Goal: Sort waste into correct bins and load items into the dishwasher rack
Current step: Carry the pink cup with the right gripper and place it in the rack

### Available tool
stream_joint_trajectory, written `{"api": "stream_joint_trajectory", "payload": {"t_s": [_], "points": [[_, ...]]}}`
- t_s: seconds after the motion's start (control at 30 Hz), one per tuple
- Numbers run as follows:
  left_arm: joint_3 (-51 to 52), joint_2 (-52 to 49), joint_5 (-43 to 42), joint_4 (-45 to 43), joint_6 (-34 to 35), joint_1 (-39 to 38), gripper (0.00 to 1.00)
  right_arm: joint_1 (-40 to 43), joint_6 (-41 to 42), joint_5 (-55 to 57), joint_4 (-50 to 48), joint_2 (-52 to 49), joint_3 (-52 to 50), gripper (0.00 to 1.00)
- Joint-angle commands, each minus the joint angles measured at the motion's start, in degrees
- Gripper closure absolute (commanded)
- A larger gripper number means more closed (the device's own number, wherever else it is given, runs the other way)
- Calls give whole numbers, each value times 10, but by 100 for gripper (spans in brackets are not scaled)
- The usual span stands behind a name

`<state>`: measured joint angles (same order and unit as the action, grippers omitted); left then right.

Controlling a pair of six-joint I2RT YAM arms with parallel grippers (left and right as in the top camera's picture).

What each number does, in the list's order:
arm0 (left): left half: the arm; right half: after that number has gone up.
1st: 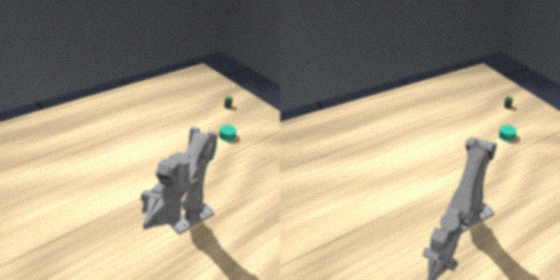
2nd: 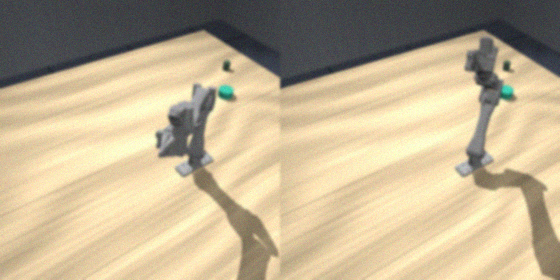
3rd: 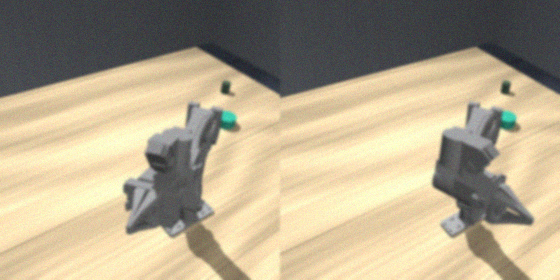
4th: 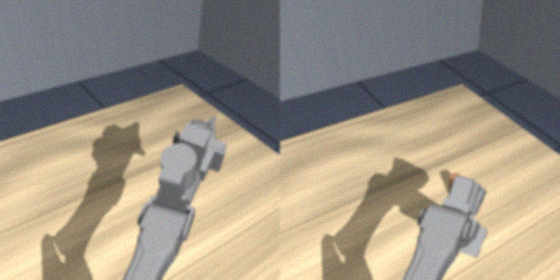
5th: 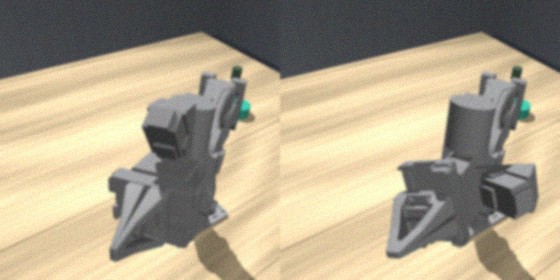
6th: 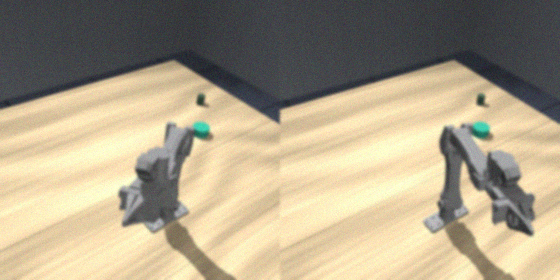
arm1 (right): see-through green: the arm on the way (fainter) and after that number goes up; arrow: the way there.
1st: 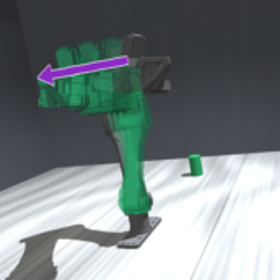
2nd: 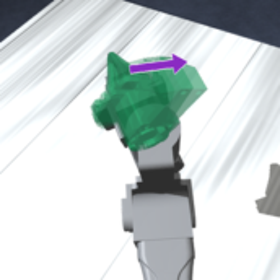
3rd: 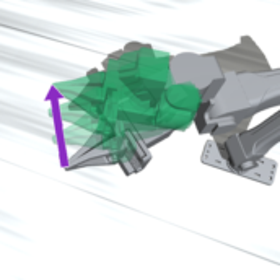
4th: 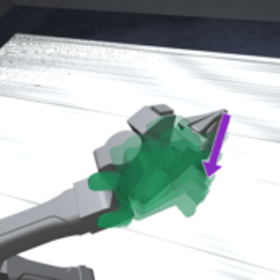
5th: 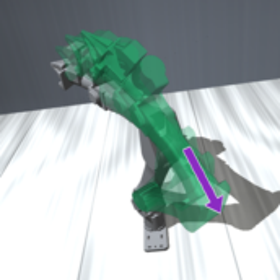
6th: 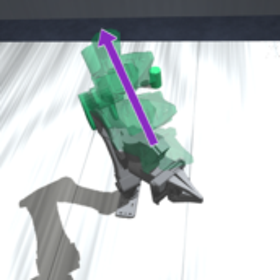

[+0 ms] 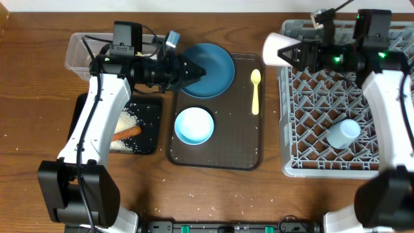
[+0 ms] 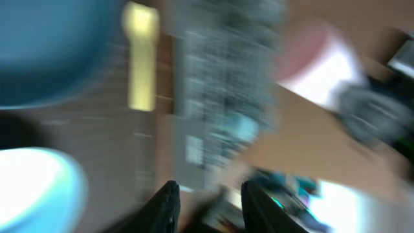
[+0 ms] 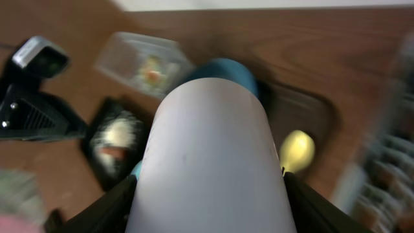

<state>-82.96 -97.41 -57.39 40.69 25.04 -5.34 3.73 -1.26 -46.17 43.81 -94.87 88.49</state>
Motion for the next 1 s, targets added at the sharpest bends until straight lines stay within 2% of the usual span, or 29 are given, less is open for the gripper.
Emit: {"api": "stream_joint_trajectory", "payload": {"t_s": [0.0,0.13,0.23,0.37,0.7,0.97], "points": [[0,9,236,20,-14,-4,66,0,57,165,38,75,3,50],[0,9,344,49,-14,-17,66,1,103,299,130,132,3,50],[0,9,393,61,-14,-29,66,9,111,378,199,164,3,50],[3,8,432,64,-14,-42,66,50,122,425,269,182,3,51],[3,0,453,64,-14,-64,66,231,134,429,341,158,3,52],[3,-5,453,66,-23,-66,65,339,134,418,347,79,3,53]]}}
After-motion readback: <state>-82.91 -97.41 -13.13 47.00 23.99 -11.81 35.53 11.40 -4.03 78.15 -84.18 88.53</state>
